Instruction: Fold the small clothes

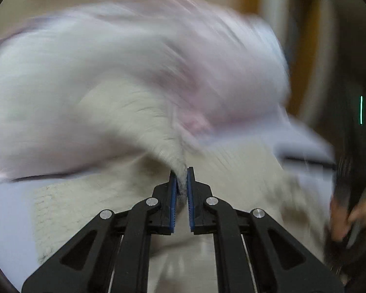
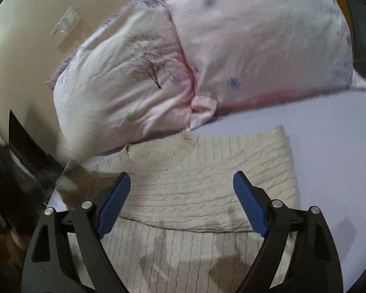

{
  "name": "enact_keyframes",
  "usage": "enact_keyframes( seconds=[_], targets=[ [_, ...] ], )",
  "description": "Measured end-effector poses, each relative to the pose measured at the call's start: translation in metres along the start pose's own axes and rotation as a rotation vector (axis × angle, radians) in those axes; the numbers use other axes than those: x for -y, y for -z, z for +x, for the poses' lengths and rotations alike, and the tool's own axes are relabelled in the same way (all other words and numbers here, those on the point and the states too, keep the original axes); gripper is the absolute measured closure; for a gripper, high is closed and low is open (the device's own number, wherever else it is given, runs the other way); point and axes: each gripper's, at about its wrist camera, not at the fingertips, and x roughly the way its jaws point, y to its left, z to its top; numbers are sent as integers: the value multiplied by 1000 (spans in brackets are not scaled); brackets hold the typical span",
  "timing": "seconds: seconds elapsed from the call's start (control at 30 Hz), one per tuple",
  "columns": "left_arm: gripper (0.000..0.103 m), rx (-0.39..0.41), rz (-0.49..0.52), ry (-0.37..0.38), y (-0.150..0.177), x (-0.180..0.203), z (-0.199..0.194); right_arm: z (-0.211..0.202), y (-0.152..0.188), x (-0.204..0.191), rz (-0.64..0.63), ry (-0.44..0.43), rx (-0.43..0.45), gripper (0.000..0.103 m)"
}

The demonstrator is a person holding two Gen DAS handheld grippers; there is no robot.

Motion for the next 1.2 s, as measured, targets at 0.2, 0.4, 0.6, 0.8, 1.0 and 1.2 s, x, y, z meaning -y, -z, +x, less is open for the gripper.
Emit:
enact_keyframes(
  seconds=[0.2,0.4,0.6,0.8,1.0,1.2],
  targets=[
    [87,-42,-48,80,26,5,-8,8,-1,40,133,12,-70,36],
    [54,13,-292,-101,81,-87,-103,41,8,48,179,63,-151,65],
    [52,-27,-523,-94,163,-126,-159,28,3,67,250,124,-36,91],
    [46,-58,-606,24,212,-121,-166,-28,31,71,181,146,-72,29],
    [45,-39,-627,129,240,-97,-174,-88,99,101,189,141,-174,39],
    [56,-5,-691,298,269,-76,-190,-116,162,91,194,-192,-245,44]
  ],
)
